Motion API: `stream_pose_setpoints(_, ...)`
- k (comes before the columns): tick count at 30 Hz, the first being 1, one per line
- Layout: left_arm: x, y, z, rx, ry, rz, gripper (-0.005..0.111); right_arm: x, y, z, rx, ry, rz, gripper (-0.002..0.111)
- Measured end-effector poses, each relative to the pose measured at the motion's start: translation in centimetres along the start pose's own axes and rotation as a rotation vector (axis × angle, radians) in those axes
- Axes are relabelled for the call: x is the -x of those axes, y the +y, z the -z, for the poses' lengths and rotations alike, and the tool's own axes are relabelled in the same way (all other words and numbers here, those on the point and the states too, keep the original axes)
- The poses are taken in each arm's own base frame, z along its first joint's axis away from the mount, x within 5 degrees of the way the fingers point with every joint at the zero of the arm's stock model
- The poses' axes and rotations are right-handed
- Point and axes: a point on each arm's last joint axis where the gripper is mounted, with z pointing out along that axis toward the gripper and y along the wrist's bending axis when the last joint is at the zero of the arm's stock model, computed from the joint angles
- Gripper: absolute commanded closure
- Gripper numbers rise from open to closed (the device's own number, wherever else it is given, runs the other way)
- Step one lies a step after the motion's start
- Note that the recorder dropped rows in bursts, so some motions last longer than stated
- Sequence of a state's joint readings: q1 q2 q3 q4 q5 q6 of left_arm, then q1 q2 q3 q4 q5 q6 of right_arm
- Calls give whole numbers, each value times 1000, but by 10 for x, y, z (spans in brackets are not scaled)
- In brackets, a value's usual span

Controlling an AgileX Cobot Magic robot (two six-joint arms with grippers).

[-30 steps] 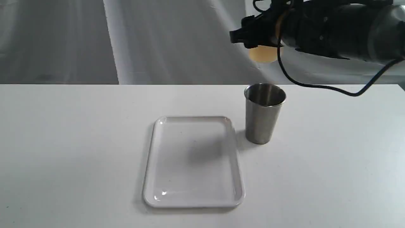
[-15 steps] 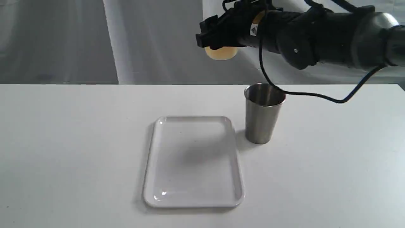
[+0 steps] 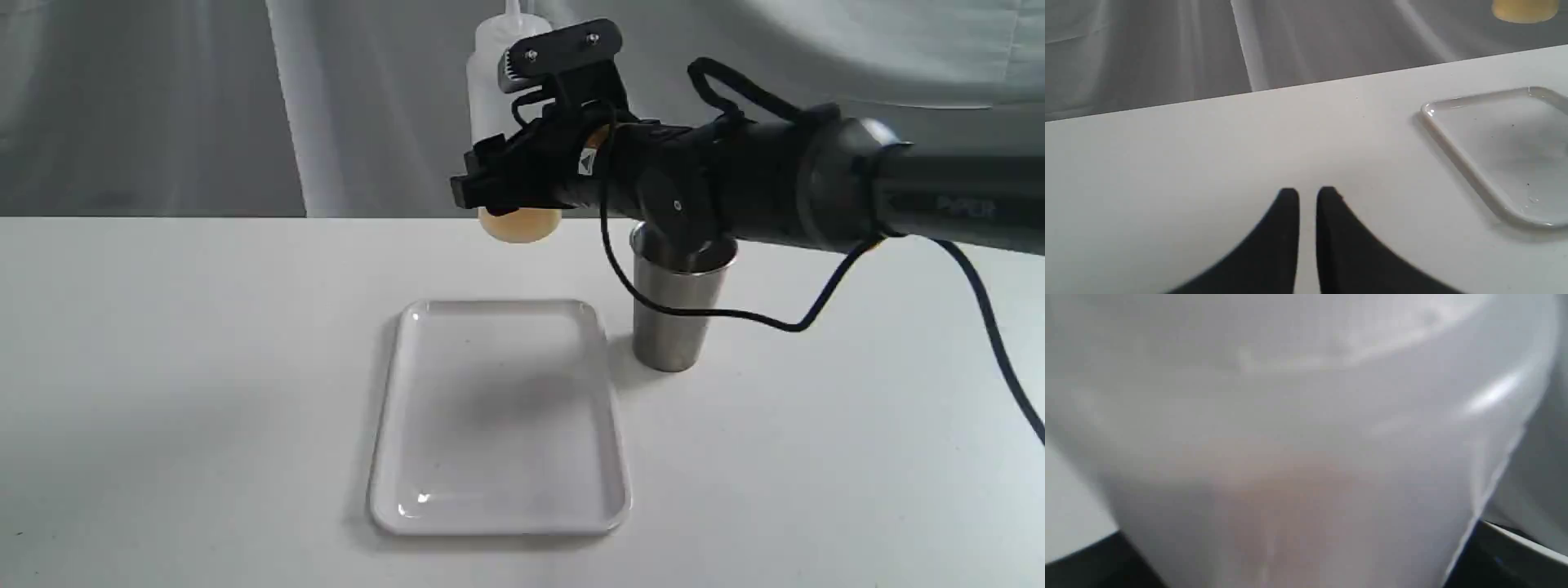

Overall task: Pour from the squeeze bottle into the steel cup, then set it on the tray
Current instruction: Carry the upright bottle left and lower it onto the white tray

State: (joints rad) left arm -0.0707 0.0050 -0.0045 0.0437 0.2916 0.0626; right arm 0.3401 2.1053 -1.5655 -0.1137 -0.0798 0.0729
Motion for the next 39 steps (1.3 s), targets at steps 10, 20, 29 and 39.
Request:
stream_pose_setpoints(10,0,0,0,0,0,0,98,-38,12,2,27,54,19,64)
stream_pose_setpoints(20,0,0,0,0,0,0,98,-72,33,8,71,132,36,66)
stream_pose_setpoints(29,0,0,0,0,0,0,98,-90,46,14,100,165,49,67)
stream_pose_setpoints(39,0,0,0,0,0,0,98,-95,47,13,103,170,49,67)
